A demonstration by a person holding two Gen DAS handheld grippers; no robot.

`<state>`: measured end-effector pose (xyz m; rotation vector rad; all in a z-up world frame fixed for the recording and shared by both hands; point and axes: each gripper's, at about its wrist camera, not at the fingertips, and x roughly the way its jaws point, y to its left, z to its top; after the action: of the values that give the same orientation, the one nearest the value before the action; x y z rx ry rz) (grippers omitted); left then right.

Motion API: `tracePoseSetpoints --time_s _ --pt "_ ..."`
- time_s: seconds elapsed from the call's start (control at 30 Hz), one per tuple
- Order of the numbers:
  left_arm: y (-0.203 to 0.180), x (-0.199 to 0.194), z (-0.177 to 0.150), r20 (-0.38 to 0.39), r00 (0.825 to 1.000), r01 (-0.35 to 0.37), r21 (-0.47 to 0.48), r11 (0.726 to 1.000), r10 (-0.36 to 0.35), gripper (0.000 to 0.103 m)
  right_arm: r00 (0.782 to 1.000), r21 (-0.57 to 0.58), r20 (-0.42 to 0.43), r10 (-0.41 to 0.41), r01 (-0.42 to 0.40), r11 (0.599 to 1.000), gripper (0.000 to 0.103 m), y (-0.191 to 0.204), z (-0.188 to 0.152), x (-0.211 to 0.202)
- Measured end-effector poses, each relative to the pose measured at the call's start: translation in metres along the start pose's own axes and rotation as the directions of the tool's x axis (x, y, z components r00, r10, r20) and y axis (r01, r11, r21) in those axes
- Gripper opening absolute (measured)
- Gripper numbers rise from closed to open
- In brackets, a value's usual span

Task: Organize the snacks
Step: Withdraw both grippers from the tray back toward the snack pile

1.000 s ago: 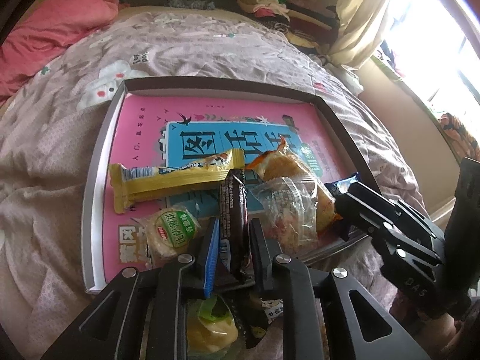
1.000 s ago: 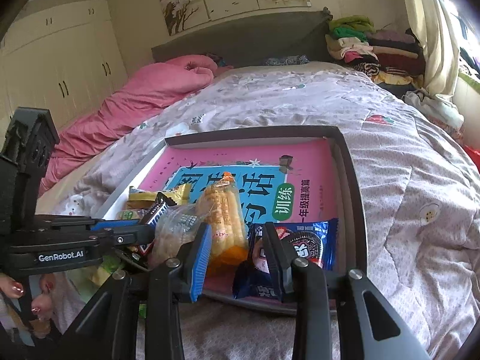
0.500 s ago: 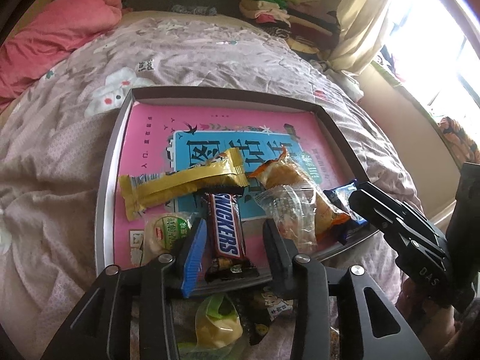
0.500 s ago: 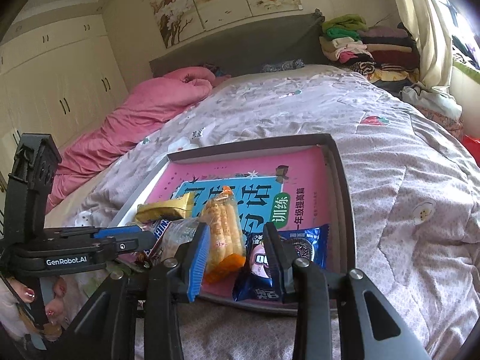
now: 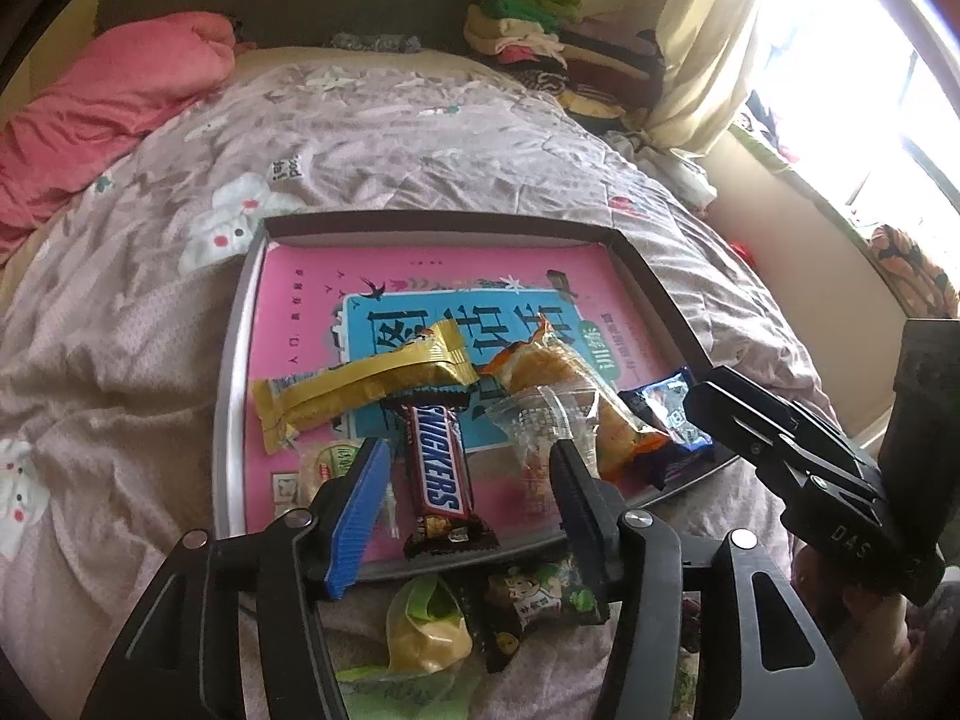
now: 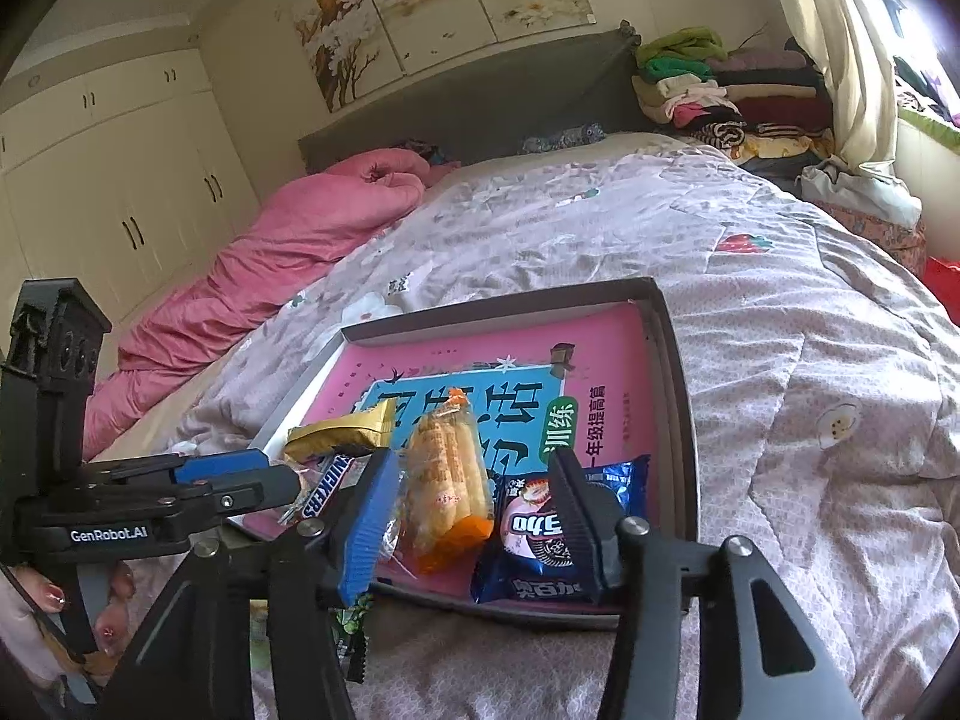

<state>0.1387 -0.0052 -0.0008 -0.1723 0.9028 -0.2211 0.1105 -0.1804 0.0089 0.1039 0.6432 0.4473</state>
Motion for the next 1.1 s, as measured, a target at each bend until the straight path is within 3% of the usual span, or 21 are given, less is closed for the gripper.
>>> tracePoseSetpoints --time_s 0.17,1.1 --pt "0.002 -0.009 0.0 0.012 1.0 -0.003 0.001 1.0 0.003 0.063 1.0 0.002 0.01 0.004 -0.004 1.0 0.055 0.0 0.001 -0.005" --pt "0.025 -0.041 -0.03 -0.006 0.999 -0.042 0.003 0.999 0.042 0.064 1.0 0.002 -0.001 0.005 -0.005 1.0 0.06 0.016 -0.019 -0.038"
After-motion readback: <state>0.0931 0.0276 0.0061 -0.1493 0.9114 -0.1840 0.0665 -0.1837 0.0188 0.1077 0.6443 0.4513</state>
